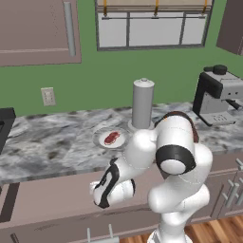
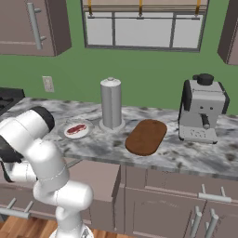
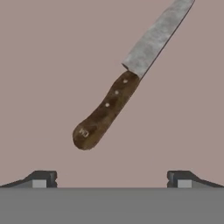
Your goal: Pick up the knife from the drawer and place it on the cutting board. Then place the meat from the plate to the cutting board.
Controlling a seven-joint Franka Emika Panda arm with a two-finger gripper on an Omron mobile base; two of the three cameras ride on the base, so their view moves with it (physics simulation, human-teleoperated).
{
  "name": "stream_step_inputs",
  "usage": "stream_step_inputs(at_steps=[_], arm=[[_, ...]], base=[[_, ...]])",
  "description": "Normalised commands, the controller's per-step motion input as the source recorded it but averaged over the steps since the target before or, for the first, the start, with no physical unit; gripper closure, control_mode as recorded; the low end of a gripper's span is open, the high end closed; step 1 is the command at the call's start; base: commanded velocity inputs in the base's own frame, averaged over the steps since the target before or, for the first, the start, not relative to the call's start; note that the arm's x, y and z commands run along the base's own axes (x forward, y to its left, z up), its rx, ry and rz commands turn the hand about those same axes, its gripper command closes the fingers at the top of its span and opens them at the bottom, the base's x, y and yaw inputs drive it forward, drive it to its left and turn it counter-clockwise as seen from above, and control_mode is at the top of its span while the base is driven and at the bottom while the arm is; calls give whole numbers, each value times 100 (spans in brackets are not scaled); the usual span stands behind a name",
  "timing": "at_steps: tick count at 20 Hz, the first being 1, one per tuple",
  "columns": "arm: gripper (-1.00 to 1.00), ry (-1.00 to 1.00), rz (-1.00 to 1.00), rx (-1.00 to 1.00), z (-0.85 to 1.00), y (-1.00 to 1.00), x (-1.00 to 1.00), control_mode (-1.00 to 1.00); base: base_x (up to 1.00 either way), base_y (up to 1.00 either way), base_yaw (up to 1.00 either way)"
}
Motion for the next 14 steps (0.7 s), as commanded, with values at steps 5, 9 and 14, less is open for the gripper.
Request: stream_step_inputs(at_steps=[5, 9, 14], arm=[[-100, 0, 0, 0, -16, 14, 18, -100], [-100, 0, 0, 0, -14, 13, 17, -100], [-100, 0, 0, 0, -5, 13, 16, -100]], base=[[0, 0, 0], [0, 0, 0], [0, 0, 0]])
